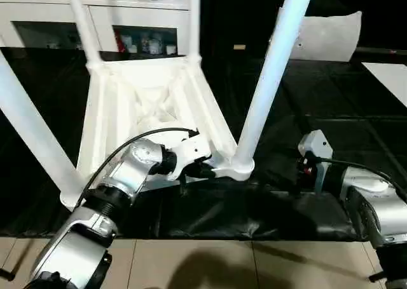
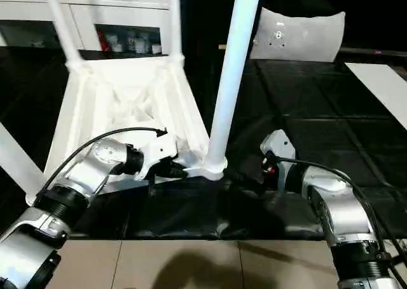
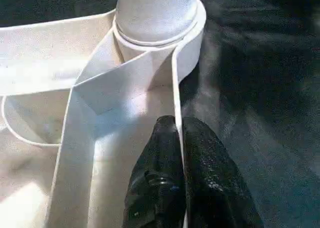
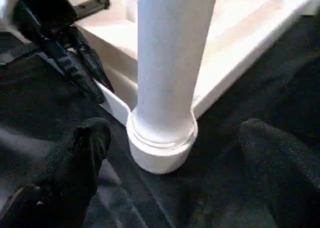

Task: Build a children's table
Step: Rotate leg to tighten

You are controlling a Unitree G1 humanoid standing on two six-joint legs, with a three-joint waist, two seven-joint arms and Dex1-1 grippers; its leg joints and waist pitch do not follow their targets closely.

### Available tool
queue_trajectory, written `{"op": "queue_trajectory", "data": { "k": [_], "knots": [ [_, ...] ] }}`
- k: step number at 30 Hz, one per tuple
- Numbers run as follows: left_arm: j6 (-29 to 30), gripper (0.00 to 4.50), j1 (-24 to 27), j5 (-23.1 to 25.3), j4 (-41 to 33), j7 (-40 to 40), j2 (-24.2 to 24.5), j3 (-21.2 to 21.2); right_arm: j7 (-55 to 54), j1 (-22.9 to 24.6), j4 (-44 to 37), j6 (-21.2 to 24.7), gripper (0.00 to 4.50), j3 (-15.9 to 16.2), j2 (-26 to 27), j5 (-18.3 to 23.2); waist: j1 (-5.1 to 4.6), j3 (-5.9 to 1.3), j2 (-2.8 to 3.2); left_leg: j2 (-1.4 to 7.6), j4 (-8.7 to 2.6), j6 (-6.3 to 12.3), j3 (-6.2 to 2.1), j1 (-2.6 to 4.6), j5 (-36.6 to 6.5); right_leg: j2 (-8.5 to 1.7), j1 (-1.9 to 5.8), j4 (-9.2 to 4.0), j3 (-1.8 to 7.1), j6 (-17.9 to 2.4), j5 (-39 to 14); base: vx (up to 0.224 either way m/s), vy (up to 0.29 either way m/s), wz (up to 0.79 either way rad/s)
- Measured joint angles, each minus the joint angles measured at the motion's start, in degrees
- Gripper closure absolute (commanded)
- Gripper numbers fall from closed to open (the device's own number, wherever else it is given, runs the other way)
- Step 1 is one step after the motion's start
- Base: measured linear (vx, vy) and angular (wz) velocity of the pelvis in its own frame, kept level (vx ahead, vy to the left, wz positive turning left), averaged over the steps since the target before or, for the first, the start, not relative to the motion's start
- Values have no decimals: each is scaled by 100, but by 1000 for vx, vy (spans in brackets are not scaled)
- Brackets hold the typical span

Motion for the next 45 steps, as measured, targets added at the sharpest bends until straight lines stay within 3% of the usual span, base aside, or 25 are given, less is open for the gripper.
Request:
{"op": "queue_trajectory", "data": {
  "k": [4, 7, 17, 33, 45],
  "knots": [
    [-263, 450, 155, -105, -184, -410, 166, -40, 209, 0, -11, -45, 3, 75, -126, 25, 56, 0, 0, -1, 0, 3, 0, -1, -2, -2, 1, -4, 0, 2, -1, 0, 0, 0],
    [-347, 450, 186, -143, -276, -636, 194, -144, 605, 32, -71, -41, 3, 303, -180, 87, 136, 0, 0, -1, 1, 4, 0, -1, -3, -3, 2, -3, 0, 2, -1, 0, 0, 0],
    [-556, 450, 317, -198, -538, -1123, 295, -311, 1260, -160, 122, 103, 85, 794, -170, 176, 176, 0, 0, -1, 6, 2, -1, 4, -2, -3, 8, 0, 0, 3, 0, 0, 0, 0],
    [-640, 450, 332, -186, -616, -1182, 388, -378, 1649, -388, 455, 111, 230, 897, -178, 216, 170, -1, -2, -1, 8, 3, -1, 2, -3, -3, 10, -3, 0, 7, 0, 0, 0, 0],
    [-423, 450, 334, -205, -651, -1148, 323, -361, 1480, -255, 323, 262, 252, 806, -43, 258, 170, -2, -2, -1, 8, 2, -1, 5, -3, -3, 11, -4, 0, 9, 0, 0, 0, 0]
  ]
}}
